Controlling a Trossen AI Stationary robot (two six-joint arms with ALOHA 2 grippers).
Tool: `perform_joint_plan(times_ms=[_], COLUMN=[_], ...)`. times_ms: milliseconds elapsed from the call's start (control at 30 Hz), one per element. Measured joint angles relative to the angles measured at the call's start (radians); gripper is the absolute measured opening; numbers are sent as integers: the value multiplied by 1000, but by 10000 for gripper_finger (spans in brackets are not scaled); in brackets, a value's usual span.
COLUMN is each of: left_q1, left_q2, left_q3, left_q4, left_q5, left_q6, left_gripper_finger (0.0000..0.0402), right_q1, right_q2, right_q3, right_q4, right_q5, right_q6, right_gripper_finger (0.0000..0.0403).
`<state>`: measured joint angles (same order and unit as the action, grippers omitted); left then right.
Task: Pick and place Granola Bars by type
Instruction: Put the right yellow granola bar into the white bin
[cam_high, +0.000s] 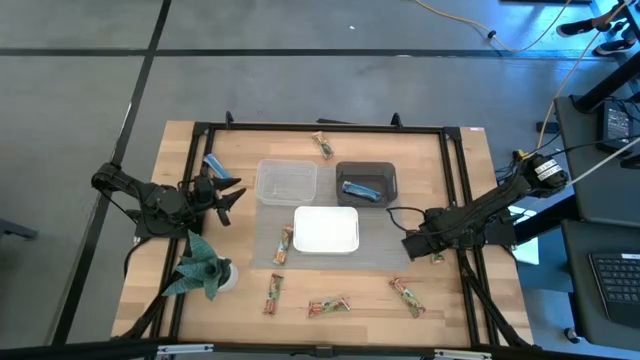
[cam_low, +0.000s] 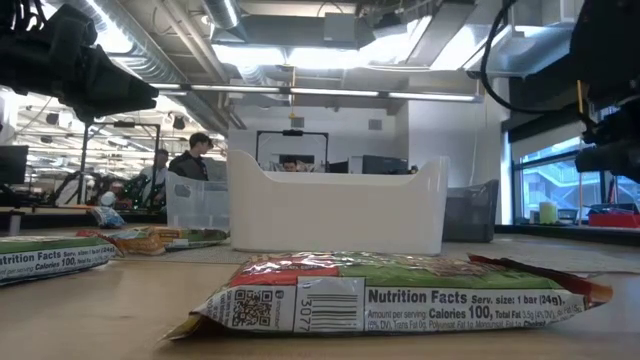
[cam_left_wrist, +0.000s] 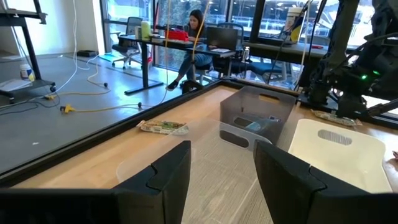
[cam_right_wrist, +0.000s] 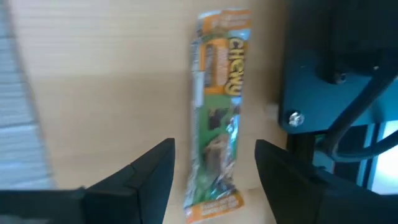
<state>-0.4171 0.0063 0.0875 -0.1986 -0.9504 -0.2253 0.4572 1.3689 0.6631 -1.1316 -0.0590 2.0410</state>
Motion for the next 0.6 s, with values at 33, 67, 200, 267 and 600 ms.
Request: perform_joint_plan(times_ms=[33,67,200,267,600], left_q1=[0,0,0,0,0], left_q2=[0,0,0,0,0], left_q3=[0,0,0,0,0], left_q4=[0,0,0,0,0], left_q5=[0,0,0,1,-4], left_q6=[0,0,0,1,3], left_gripper_finger=[169,169,169,169,169], right_q1=[0,0,0,0,1], right_q2=[0,0,0,0,-4], right_q3=[-6,-10,-54,-85,-122], right_q4=[3,12,88,150,193], right_q5=[-10,-14,-26,-28,6], right_q6=[2,6,56,70,100], right_gripper_finger=[225,225,225,225,225])
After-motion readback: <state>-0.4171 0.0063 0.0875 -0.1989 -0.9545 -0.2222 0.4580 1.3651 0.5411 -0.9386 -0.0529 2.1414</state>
